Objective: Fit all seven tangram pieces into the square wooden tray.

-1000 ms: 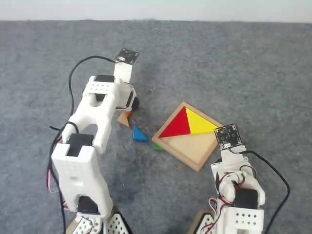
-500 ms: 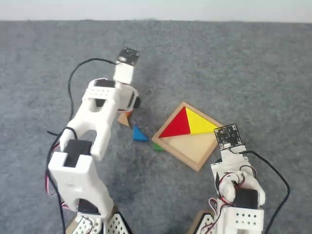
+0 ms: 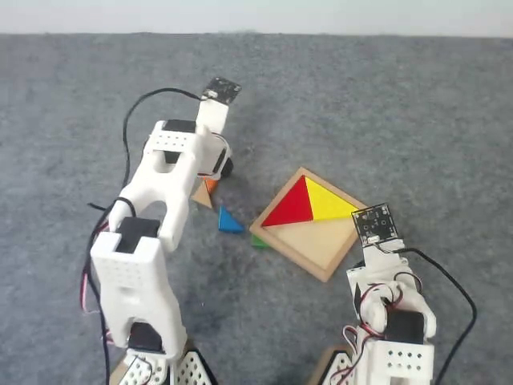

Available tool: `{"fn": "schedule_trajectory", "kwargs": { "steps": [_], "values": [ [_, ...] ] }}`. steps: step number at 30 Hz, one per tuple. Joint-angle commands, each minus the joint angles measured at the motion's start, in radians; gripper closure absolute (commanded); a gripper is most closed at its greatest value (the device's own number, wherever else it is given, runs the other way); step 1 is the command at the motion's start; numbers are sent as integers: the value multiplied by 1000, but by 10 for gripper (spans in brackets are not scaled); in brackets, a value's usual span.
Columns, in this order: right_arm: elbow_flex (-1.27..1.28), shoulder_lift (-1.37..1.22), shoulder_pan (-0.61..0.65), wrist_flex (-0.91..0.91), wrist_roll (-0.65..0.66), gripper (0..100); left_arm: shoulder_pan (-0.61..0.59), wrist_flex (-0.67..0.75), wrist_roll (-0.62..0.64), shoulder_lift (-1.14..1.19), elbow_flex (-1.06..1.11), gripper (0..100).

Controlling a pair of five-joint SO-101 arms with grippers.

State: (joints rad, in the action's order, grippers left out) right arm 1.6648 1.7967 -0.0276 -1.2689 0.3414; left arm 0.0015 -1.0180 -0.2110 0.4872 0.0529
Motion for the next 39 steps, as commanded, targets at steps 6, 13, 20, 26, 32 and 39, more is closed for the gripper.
{"fn": "schedule_trajectory", "kwargs": {
  "steps": [6, 13, 20, 26, 32, 39],
  "values": [
    [18, 19, 5, -13, -2, 991, -20, -26, -9, -3, -35, 815],
    [18, 19, 5, -13, -2, 991, 3, -40, -49, -5, -35, 815],
    [18, 19, 5, -13, -2, 991, -54, 61, -55, -206, 96, 812],
    [18, 19, 5, -13, -2, 991, -54, 259, -21, -347, 302, 811],
    [18, 19, 5, -13, -2, 991, -83, 124, 75, -176, 74, 795],
    [18, 19, 5, -13, -2, 991, -72, 40, 61, 51, -136, 801]
  ]
}}
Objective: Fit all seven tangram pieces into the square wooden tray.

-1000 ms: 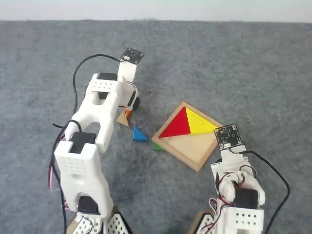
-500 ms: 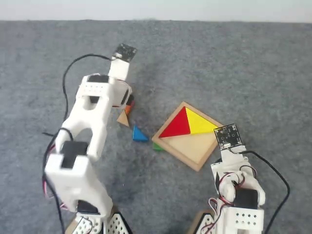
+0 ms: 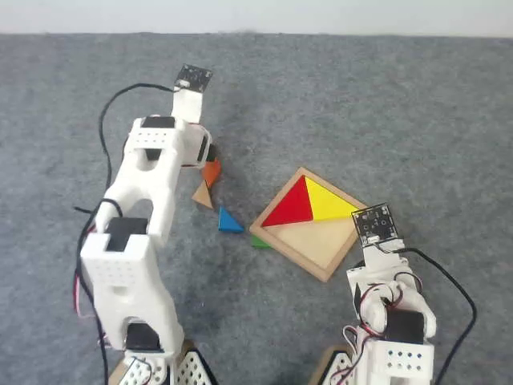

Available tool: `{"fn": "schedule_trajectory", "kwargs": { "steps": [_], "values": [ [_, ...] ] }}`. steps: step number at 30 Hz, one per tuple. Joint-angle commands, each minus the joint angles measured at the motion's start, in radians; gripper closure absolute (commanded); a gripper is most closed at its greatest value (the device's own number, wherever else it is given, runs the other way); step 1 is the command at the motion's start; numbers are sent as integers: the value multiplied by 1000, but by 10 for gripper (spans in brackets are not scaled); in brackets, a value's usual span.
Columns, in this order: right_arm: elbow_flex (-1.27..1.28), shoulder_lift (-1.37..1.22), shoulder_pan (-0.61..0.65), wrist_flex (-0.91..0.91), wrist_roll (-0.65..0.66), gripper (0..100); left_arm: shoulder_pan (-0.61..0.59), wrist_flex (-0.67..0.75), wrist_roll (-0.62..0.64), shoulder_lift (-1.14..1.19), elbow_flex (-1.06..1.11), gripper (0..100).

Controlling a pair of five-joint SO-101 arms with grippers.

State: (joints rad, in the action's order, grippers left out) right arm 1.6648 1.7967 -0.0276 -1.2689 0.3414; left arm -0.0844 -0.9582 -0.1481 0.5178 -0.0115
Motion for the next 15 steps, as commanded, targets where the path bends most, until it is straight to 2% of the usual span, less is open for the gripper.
{"fn": "schedule_trajectory", "kwargs": {
  "steps": [1, 9, 15],
  "values": [
    [18, 19, 5, -13, -2, 991, 25, -23, -18, 20, -70, 802],
    [18, 19, 5, -13, -2, 991, 117, -173, -60, 17, -68, 827],
    [18, 19, 5, -13, -2, 991, 118, -172, -63, 17, -59, 827]
  ]
}}
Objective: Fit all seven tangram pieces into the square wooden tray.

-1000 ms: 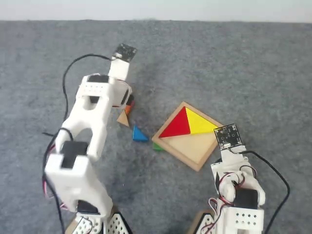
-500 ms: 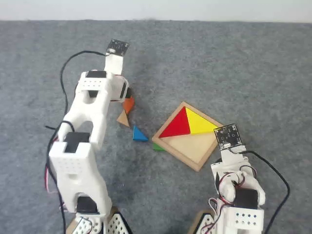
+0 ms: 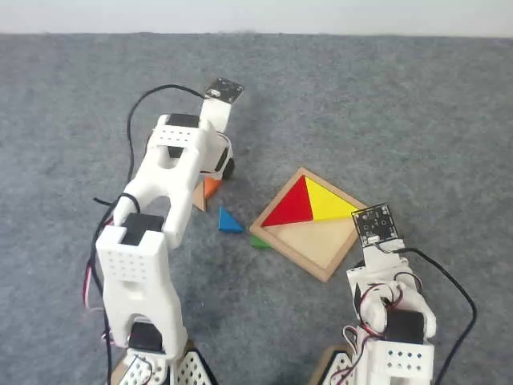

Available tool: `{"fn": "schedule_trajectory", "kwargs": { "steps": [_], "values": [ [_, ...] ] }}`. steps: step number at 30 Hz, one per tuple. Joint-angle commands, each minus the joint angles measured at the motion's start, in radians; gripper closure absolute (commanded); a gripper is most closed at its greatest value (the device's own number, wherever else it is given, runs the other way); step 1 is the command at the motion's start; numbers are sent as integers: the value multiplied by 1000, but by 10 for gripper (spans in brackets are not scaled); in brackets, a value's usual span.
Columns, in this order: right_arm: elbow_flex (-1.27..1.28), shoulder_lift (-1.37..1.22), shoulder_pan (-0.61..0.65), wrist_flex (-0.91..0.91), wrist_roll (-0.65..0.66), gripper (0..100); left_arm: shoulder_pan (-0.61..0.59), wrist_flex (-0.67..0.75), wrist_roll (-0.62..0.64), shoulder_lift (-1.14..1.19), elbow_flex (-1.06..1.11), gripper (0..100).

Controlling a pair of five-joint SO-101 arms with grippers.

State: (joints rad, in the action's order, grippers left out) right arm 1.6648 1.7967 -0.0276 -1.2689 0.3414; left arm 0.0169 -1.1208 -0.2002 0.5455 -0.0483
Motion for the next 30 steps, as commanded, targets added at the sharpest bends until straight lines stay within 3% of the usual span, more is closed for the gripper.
{"fn": "schedule_trajectory", "kwargs": {
  "steps": [1, 5, 9, 17, 21, 26, 30],
  "values": [
    [18, 19, 5, -13, -2, 991, 31, -8, -20, -11, -15, 827],
    [18, 19, 5, -13, -2, 991, 87, -8, -107, -23, 21, 827],
    [18, 19, 5, -13, -2, 991, 51, 12, -109, -126, 79, 827],
    [18, 19, 5, -13, -2, 991, -18, 276, -104, -414, 440, 821],
    [18, 19, 5, -13, -2, 991, -49, 278, -28, -390, 421, 805],
    [18, 19, 5, -13, -2, 991, -43, 285, -37, -405, 410, 805],
    [18, 19, 5, -13, -2, 991, -46, 368, -31, -454, 464, 809]
  ]
}}
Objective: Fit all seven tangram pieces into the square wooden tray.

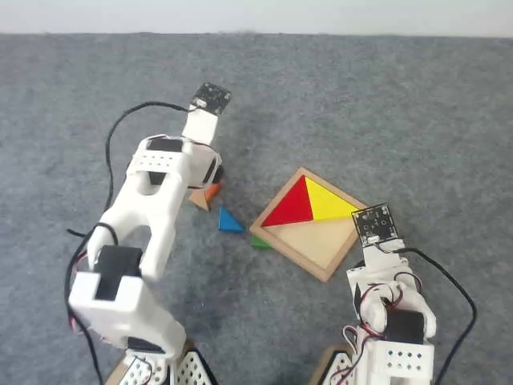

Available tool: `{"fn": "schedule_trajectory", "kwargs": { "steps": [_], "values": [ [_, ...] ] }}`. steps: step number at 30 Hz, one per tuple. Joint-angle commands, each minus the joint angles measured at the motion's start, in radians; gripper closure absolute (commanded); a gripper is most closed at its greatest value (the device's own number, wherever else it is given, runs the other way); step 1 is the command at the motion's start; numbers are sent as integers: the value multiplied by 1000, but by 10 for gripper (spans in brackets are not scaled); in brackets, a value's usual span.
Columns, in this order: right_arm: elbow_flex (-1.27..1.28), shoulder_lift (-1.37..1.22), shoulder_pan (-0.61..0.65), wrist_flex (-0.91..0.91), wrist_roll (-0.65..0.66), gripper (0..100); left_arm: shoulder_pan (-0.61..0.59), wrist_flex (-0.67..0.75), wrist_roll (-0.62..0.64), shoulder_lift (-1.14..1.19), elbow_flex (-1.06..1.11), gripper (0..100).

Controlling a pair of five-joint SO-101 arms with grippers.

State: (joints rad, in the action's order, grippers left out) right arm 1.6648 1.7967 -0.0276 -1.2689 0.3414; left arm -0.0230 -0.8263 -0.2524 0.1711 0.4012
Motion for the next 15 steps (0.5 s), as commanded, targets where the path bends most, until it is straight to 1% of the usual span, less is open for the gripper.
{"fn": "schedule_trajectory", "kwargs": {
  "steps": [1, 3, 9, 11, 15],
  "values": [
    [18, 19, 5, -13, -2, 991, -9, 92, 41, -81, 27, 810],
    [18, 19, 5, -13, -2, 991, -17, 81, 97, -57, 25, 825],
    [18, 19, 5, -13, -2, 991, -26, -54, 152, 97, -139, 829],
    [18, 19, 5, -13, -2, 991, -28, -80, 155, 138, -177, 829],
    [18, 19, 5, -13, -2, 991, -12, -89, 155, 178, -191, 833]
  ]
}}
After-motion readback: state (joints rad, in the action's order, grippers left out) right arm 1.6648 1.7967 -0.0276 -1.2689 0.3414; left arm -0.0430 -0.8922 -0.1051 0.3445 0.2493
